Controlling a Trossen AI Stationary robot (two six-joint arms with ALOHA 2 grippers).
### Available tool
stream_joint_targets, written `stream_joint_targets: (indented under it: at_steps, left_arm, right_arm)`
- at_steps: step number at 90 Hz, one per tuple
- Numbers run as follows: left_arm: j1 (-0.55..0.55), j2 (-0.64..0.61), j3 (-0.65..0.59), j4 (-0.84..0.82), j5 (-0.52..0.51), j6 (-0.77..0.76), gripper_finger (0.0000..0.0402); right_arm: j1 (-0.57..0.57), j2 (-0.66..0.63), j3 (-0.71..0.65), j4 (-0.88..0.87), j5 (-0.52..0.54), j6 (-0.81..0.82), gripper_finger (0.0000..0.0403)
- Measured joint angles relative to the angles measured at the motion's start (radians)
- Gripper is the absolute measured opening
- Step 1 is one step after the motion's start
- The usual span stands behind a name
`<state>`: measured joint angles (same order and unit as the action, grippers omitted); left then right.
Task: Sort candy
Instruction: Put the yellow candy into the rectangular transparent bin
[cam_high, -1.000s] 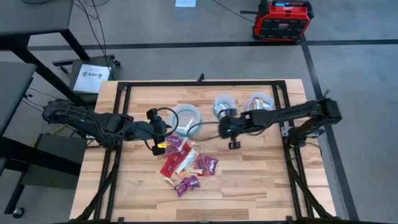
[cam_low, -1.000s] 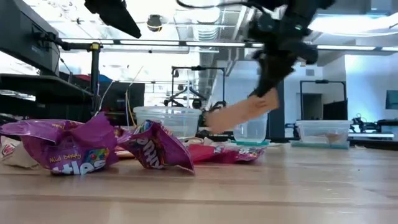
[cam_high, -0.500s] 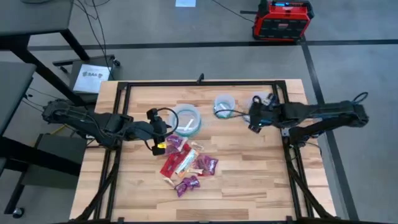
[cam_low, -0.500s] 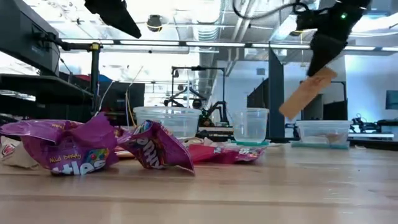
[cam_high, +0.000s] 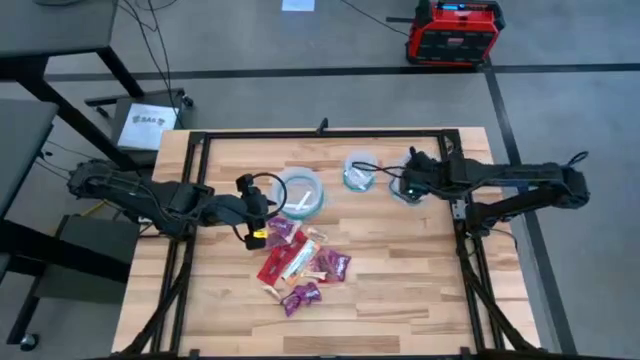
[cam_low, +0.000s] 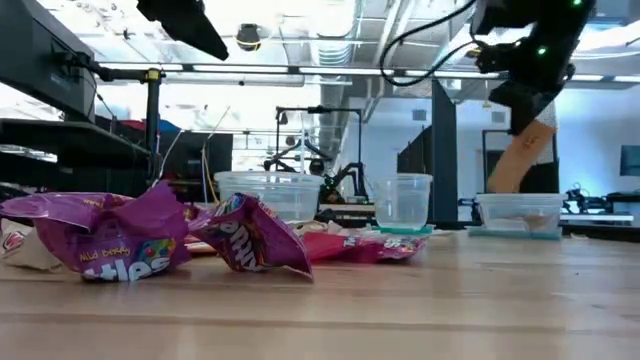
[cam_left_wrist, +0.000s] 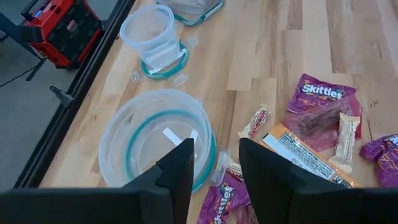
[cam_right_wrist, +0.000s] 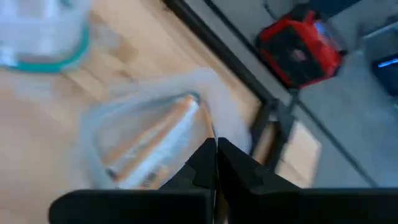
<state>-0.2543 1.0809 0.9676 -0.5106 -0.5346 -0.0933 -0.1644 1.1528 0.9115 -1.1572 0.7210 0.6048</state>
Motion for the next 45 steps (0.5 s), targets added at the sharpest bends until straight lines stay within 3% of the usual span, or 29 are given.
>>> stream_joint_targets:
  at_steps: [18,35,45]
  left_arm:
    - [0.0,0.0,0.0,0.003,0.0,-0.026,0.0114]
    - [0.0,0.0,0.0,-0.001,0.001,-0.04,0.0114]
    - [0.0,0.0,0.0,-0.004,0.001,-0.041,0.0114]
  right_arm:
    - [-0.079,0.061,0.0,0.007,-0.113,-0.009,0.0014]
    - [-0.084,0.055,0.0,0.062,-0.171,-0.027,0.0082]
    - [-0.037,0.051,0.0,0.191,-0.323,-0.06,0.0121]
